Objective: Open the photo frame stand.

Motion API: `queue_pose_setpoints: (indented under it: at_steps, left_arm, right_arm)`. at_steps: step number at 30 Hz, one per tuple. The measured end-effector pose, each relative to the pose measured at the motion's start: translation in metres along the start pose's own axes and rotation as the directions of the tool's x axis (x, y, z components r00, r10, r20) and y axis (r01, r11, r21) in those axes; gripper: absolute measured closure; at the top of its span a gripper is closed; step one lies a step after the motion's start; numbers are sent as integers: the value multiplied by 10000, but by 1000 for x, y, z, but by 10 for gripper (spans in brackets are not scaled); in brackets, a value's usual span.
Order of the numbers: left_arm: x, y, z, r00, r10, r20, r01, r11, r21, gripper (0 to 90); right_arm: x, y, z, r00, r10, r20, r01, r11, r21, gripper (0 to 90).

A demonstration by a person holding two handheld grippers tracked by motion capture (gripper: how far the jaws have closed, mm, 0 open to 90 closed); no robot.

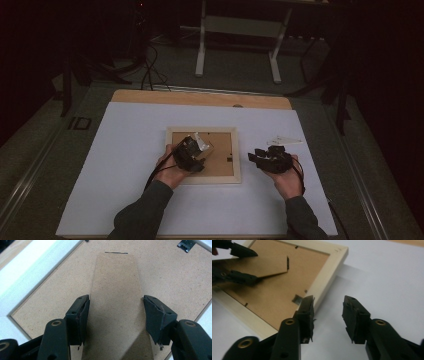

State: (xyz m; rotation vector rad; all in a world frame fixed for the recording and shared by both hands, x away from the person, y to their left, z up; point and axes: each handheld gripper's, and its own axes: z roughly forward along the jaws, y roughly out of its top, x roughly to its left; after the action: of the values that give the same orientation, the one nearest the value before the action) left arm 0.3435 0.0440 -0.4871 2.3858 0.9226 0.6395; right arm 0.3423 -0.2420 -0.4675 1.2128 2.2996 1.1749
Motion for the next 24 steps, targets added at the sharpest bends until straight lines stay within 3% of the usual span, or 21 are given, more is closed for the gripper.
queue_pose_setpoints:
  at_steps: [6,12,19,24]
  left_arm:
    - [-4,-2,-3,9996,149,-259,-153,9997,-183,412]
    - [-8,-5,-5,9983,258,-527,-281,9987,-427,412]
    - [-12,-7,-8,9962,413,-768,-461,9970,-615,412]
    - [-14,-10,-10,9947,464,-918,-541,9950,-841,412]
  right_arm:
    - [2,16,4,9995,-229,239,226,9997,120,632]
    - [2,31,11,9995,-265,194,260,9993,276,614]
    - [-3,42,23,9983,432,-379,-413,9979,500,609]
    - [-7,47,31,9956,769,-543,-731,9950,685,606]
